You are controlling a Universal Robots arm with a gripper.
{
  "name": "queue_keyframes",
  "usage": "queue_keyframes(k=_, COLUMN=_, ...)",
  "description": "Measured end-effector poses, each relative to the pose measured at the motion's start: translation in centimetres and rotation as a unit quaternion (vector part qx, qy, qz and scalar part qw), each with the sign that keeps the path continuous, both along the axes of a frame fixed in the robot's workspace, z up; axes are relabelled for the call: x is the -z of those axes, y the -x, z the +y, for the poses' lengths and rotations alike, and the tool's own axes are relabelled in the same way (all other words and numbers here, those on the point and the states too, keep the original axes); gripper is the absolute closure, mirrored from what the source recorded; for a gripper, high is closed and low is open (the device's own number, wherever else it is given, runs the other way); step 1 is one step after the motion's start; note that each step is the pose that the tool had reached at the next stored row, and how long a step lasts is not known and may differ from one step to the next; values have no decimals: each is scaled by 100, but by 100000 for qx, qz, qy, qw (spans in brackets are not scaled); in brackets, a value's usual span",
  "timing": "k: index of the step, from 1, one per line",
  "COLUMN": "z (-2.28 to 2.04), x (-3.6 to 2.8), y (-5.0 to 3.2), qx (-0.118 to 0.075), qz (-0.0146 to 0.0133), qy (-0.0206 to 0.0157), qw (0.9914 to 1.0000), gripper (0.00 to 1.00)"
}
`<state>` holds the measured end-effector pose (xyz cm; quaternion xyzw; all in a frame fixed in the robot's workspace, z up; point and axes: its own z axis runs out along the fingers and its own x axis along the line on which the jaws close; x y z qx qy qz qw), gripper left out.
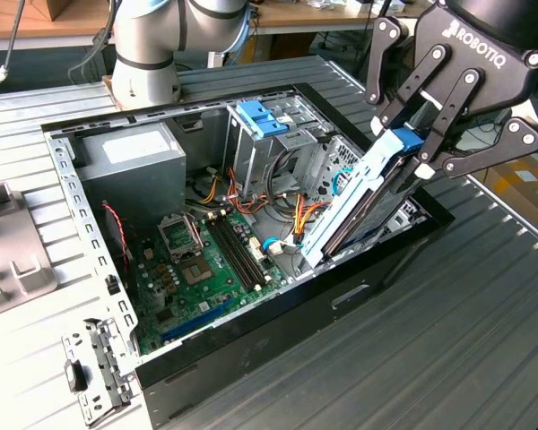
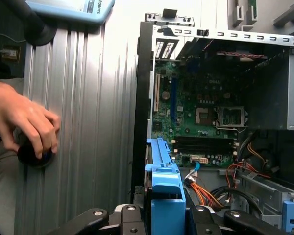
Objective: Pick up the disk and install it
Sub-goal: 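Pick up the disk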
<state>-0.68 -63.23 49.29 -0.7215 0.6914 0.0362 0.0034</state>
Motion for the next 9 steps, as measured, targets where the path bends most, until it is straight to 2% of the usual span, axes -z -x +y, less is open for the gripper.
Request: queue_keyframes(k=9, z=0, x=6, y=-88, qx=1, qz=1, qy=3, qw=100000, gripper=63)
